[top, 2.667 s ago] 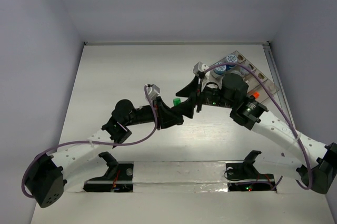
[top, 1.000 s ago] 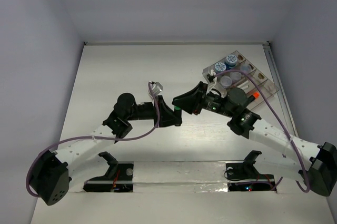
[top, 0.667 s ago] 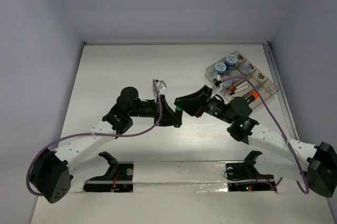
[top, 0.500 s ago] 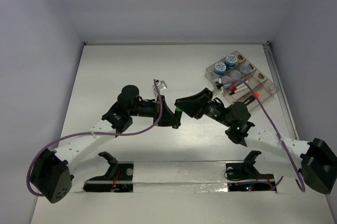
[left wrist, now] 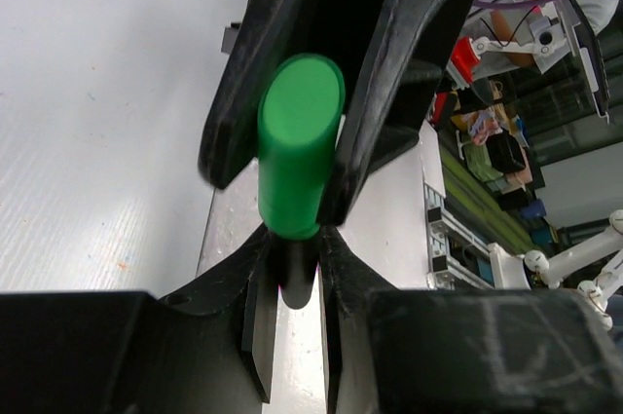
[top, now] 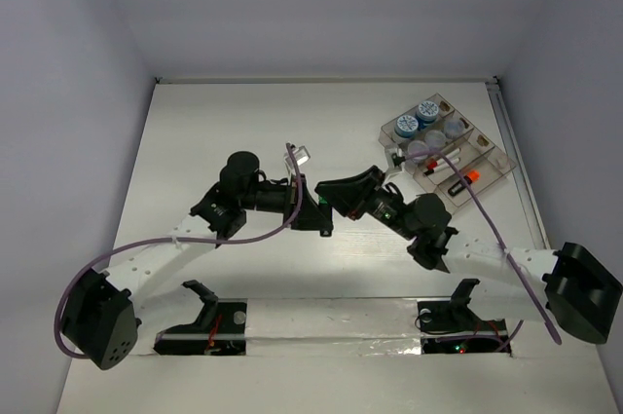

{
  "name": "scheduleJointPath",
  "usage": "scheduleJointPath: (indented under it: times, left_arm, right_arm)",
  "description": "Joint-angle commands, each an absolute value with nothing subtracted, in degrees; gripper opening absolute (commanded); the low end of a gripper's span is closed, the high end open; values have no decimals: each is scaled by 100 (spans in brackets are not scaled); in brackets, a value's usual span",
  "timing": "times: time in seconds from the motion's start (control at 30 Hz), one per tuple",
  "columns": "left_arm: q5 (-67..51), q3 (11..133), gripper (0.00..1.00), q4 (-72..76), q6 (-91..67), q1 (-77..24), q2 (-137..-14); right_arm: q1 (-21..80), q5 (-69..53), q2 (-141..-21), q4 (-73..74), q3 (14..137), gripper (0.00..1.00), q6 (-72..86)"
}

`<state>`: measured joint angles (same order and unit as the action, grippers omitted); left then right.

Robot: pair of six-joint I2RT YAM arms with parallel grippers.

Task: Sort the stationery into containers
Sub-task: Close the pen cap on the pen.

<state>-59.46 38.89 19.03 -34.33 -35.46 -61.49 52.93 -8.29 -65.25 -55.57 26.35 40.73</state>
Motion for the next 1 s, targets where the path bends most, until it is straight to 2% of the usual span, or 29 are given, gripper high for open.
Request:
scheduleJointPath:
  times: [0.0,0.2,0.47,0.63,0.83,0.97]
  left_arm:
    - [-4271,5106,0,4623,-3647,-2936,-6029]
    - [-4535,5265,0,4342,-3735,-2382,-5784]
    - [-4711,5195,0,4166,-3727,-2285,-5704]
    - [-4580,4791,0,4377,-3797,-2759,-5695]
    - [-4412,4237,0,4807,-3937,-3163,-5722]
    - [-4245,3990,0,4580,-3736,-3287,-5538]
  right_arm:
    - [6302,-2945,-6979,-2875,2127,0,3964]
    - [6302,-2689,-6057,-1980,1837,0,3876]
    - [6302,-2953,-5906,-1468,2074,0,3639]
    - [6302,-2786,-5871,-1538,2328,0,3490]
    - [6302,-1970,-5573,-1222,2830,0,3235]
    - [6153,-1670,-5318,-915,3189,0,3015]
